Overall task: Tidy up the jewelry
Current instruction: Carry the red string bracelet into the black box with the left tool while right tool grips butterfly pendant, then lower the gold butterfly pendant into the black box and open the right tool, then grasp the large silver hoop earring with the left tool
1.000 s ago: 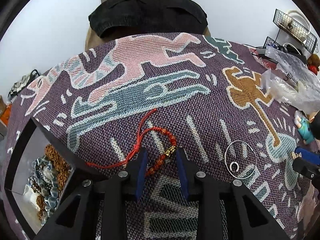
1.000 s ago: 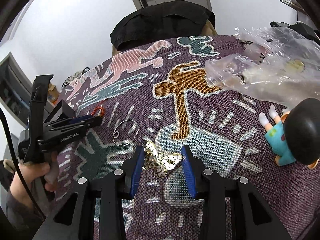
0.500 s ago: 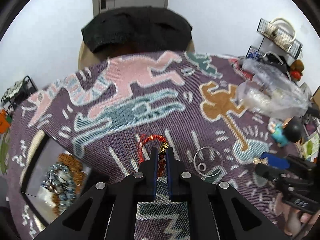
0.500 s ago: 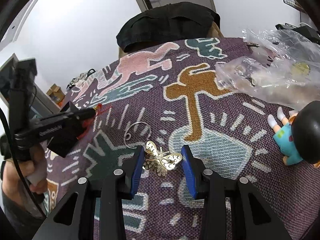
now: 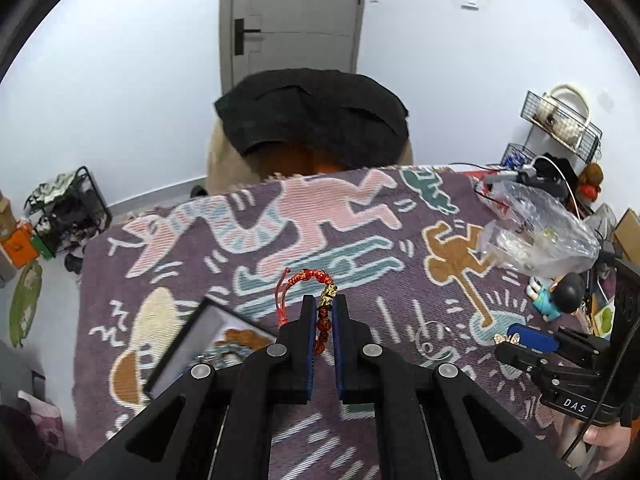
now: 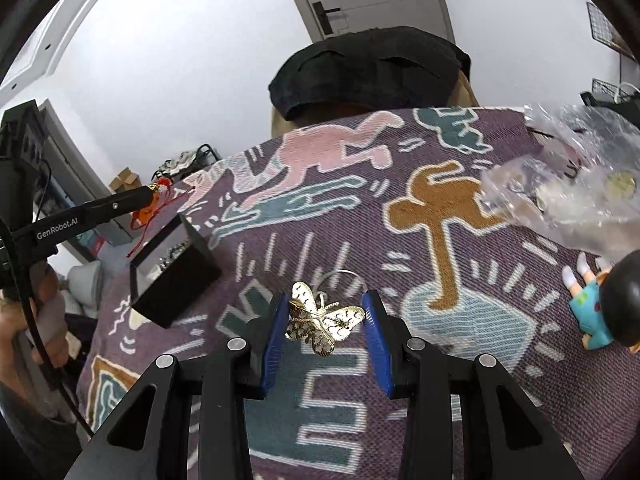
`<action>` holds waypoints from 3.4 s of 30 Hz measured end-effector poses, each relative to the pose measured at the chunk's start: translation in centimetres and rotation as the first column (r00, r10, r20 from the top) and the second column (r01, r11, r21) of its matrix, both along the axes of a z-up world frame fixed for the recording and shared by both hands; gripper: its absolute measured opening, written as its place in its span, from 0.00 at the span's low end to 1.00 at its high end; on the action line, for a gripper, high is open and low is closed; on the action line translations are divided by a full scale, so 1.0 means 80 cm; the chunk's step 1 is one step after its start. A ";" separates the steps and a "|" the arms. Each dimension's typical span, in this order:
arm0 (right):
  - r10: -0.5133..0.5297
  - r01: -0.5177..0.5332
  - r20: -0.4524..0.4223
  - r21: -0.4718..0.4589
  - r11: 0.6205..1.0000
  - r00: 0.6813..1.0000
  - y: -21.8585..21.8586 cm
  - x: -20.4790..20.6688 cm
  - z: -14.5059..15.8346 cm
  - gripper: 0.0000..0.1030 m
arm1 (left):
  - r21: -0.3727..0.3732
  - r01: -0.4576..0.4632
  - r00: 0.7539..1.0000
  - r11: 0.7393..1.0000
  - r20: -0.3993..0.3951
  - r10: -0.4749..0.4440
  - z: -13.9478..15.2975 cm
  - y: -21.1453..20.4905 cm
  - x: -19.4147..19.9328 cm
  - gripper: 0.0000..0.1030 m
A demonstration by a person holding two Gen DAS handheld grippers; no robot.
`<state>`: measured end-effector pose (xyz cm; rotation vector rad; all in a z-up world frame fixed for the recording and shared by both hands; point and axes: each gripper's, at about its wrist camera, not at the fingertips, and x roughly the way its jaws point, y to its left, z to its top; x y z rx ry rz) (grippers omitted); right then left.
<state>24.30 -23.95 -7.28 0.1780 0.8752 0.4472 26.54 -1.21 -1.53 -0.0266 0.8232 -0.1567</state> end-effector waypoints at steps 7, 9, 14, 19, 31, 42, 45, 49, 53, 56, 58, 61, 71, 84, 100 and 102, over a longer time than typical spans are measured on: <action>0.040 -0.039 0.014 -0.013 0.999 0.999 0.036 -0.003 0.011 0.38 | 0.004 -0.036 0.999 0.999 -0.019 0.036 -0.011 0.033 -0.005 0.08; 0.052 -0.051 0.016 -0.021 0.998 0.999 0.047 -0.004 0.013 0.38 | 0.029 -0.056 0.998 0.998 -0.033 0.057 -0.019 0.042 -0.004 0.09; 0.089 -0.088 0.022 -0.032 0.996 0.996 0.075 -0.006 0.020 0.38 | 0.059 -0.084 0.993 0.995 -0.075 0.089 -0.038 0.065 -0.006 0.25; 0.129 -0.128 0.027 -0.035 0.991 0.991 0.108 -0.003 0.026 0.38 | 0.021 -0.133 0.991 0.991 -0.019 0.134 -0.036 0.097 -0.026 0.60; 0.208 -0.208 0.019 -0.005 0.978 0.978 0.195 0.011 0.038 0.37 | 0.003 -0.199 0.980 0.980 0.001 0.199 -0.035 0.158 -0.056 0.60; 0.264 -0.264 0.006 0.018 0.964 0.965 0.264 0.031 0.043 0.37 | -0.008 -0.222 0.975 0.975 -0.001 0.222 -0.036 0.180 -0.064 0.61; 0.272 -0.272 -0.005 0.015 0.962 0.962 0.275 0.034 0.043 0.38 | -0.010 -0.220 0.975 0.975 -0.002 0.220 -0.035 0.180 -0.064 0.61; 0.255 -0.255 -0.013 0.019 0.967 0.967 0.267 0.037 0.041 0.71 | -0.011 -0.210 0.978 0.978 0.006 0.210 -0.033 0.177 -0.064 0.70; 0.198 -0.198 -0.007 0.043 0.979 0.980 0.231 0.034 0.039 0.73 | -0.027 -0.201 0.979 0.979 0.032 0.202 -0.027 0.168 -0.065 0.80; 0.160 -0.159 -0.018 0.052 0.986 0.987 0.203 0.029 0.035 0.73 | -0.041 -0.189 0.981 0.981 0.034 0.190 -0.024 0.157 -0.064 0.80; 0.138 -0.137 -0.021 0.060 0.989 0.990 0.185 0.025 0.034 0.74 | -0.039 -0.177 0.983 0.983 0.038 0.178 -0.022 0.147 -0.063 0.80; 0.095 -0.093 -0.025 0.079 0.992 0.995 0.155 0.019 0.033 0.74 | -0.034 -0.154 0.987 0.988 0.044 0.155 -0.018 0.129 -0.063 0.80; -0.020 0.022 -0.025 0.103 0.994 0.999 0.069 -0.006 0.030 0.74 | -0.037 -0.066 0.997 0.997 0.031 0.067 -0.014 0.066 -0.059 0.80; -0.101 0.107 -0.052 0.123 0.987 0.993 -0.007 -0.016 0.001 0.74 | -0.044 0.060 0.998 0.997 0.007 -0.060 -0.031 -0.023 -0.042 0.80; -0.214 0.224 -0.085 0.133 0.966 0.973 -0.082 -0.019 -0.024 0.74 | -0.043 0.150 0.980 0.988 -0.127 -0.154 -0.087 -0.115 0.005 0.68; -0.229 0.239 -0.087 0.136 0.961 0.969 -0.092 -0.019 -0.026 0.74 | -0.033 0.167 0.975 0.985 -0.145 -0.170 -0.095 -0.130 0.010 0.68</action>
